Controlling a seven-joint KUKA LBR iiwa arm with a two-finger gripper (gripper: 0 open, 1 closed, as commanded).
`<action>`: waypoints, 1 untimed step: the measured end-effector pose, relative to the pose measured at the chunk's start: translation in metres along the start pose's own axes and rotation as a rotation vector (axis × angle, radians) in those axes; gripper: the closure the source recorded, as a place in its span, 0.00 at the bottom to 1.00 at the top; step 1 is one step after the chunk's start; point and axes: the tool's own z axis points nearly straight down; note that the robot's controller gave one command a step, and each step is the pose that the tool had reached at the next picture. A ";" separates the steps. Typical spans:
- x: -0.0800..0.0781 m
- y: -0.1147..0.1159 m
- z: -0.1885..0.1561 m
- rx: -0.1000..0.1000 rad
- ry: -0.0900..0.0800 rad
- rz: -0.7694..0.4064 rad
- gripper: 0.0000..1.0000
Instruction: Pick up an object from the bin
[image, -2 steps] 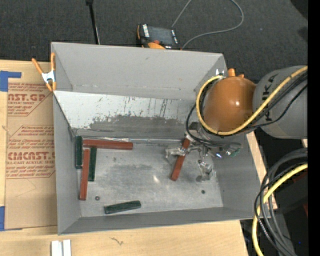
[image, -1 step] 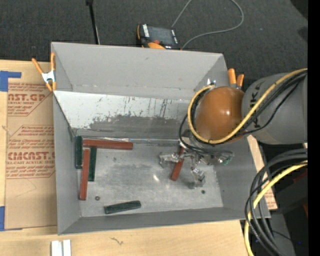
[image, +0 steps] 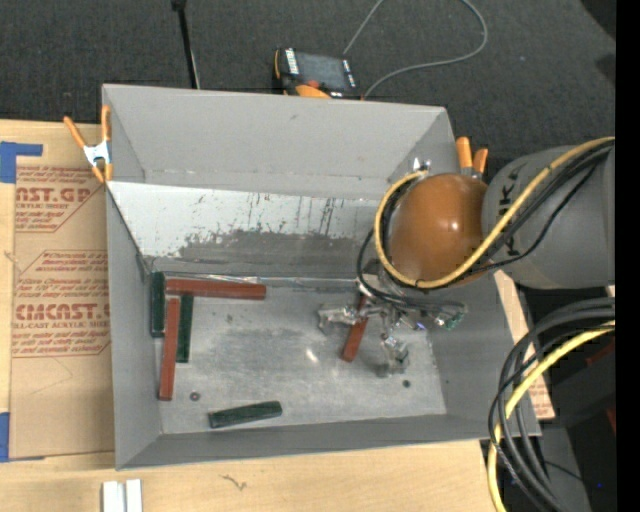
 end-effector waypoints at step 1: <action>0.000 0.000 -0.001 0.001 -0.001 0.001 1.00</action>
Offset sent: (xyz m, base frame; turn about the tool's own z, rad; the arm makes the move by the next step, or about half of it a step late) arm 0.0000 0.0000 0.0000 0.0000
